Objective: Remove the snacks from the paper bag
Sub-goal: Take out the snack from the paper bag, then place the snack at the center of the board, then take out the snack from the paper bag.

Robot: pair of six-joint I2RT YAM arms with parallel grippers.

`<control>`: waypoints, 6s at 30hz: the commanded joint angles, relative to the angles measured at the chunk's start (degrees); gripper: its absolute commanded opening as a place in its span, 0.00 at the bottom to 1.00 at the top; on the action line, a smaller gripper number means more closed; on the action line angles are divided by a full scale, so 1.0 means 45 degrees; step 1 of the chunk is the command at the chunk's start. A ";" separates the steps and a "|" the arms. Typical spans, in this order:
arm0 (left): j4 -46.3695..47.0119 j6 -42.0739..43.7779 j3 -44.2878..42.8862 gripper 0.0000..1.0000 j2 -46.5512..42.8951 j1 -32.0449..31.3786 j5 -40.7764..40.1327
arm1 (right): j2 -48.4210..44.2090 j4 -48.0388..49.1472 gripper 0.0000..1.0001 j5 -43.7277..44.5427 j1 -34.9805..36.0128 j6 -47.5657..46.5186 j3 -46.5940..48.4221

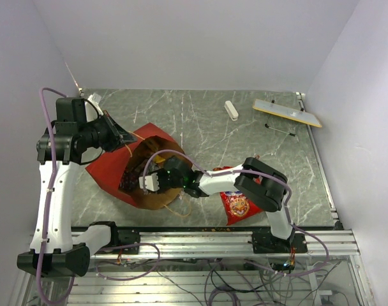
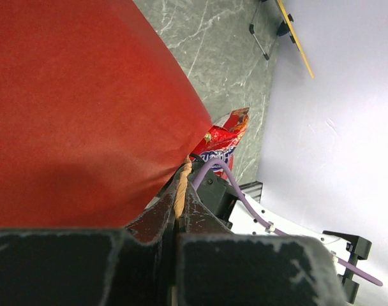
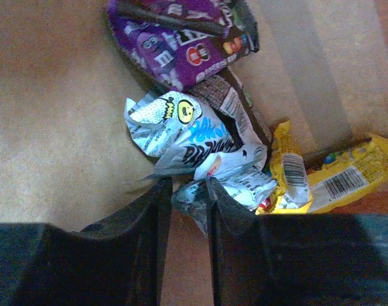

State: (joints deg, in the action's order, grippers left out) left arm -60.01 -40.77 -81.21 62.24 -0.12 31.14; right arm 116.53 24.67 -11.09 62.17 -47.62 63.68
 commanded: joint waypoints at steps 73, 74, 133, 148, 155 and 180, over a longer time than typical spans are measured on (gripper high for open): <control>-0.0154 -0.0037 0.0421 0.07 -0.1136 -0.0034 -0.0032 | -0.6136 -0.0715 0.00 -0.0045 -0.9982 0.6269 -0.4462; -0.0111 -0.0023 0.0524 0.07 -0.1176 -0.0037 0.0006 | -0.5945 -0.0823 0.00 -0.0219 -0.9972 0.6343 -0.4358; -0.1537 0.0724 -0.0255 0.07 -0.0288 -0.0032 -0.0516 | -0.0573 -0.1506 0.48 0.0091 0.0174 -0.0867 0.0793; -0.1570 0.1024 -0.0335 0.07 -0.0111 -0.0044 -0.0543 | -0.0384 -0.0842 0.01 0.1279 0.0225 0.0505 0.1236; -0.1232 0.0920 -0.0275 0.07 -0.0257 -0.0037 -0.0686 | -0.2321 -0.1832 0.00 0.0826 0.0219 0.1155 0.0642; -0.1124 0.2265 -0.0704 0.07 0.0495 -0.0032 -0.1638 | -1.1783 -0.5071 0.00 0.4175 -0.2593 0.2617 -0.2371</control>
State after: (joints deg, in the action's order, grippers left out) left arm -65.84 -32.73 -83.09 63.72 -0.12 25.39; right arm 65.84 1.96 0.71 54.46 -39.94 55.61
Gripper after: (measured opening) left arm 0.077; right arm 0.006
